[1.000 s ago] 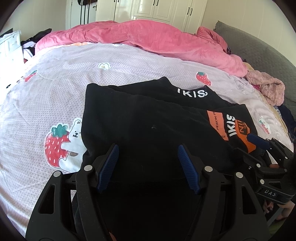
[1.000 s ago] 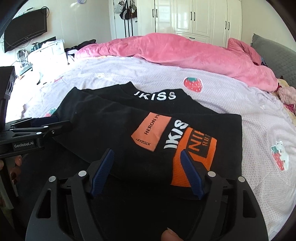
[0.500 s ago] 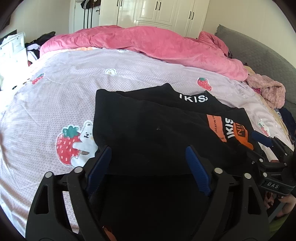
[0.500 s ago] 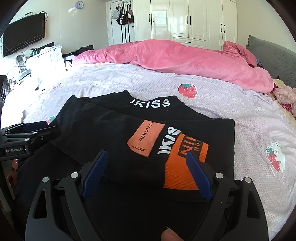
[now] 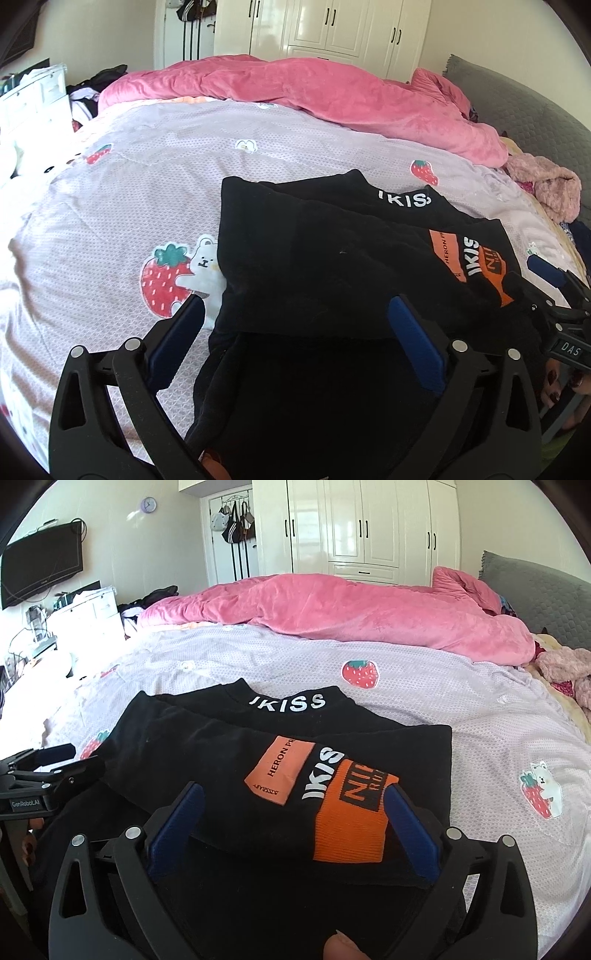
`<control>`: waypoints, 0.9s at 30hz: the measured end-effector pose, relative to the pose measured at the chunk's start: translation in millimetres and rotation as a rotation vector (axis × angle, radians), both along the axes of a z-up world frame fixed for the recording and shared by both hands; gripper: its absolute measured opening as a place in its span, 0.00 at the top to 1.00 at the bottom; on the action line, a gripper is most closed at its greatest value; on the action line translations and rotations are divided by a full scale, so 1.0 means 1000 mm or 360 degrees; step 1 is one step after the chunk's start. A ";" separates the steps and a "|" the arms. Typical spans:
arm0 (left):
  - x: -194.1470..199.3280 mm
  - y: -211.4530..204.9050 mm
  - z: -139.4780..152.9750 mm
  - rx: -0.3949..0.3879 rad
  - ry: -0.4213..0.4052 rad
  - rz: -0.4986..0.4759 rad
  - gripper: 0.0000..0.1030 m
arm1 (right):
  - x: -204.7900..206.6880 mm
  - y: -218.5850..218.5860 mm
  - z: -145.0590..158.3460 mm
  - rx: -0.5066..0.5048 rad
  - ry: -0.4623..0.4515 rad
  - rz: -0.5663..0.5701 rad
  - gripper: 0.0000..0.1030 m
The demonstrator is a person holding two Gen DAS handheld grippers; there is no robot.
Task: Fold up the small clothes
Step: 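Move both tools back along the sweatshirt toward its hem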
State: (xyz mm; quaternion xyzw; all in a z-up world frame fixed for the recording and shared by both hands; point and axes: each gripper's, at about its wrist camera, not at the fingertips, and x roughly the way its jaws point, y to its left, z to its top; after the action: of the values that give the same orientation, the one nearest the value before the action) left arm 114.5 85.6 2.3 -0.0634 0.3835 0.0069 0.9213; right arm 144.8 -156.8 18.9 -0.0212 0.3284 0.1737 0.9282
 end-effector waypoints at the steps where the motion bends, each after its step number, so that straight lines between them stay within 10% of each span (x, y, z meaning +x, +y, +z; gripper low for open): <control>1: -0.002 0.000 0.002 -0.0004 -0.0008 0.0000 0.09 | 0.000 -0.001 0.001 0.0004 -0.0003 -0.0006 0.05; 27: -0.059 0.010 0.032 0.0087 -0.0088 0.0081 0.09 | -0.054 -0.048 0.020 0.0050 -0.0050 -0.0117 0.05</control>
State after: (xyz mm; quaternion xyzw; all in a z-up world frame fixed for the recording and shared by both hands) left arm 55.2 95.6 34.4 -0.0482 0.3558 0.0390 0.9325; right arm 90.6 -204.7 38.7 0.0028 0.3116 0.1445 0.9392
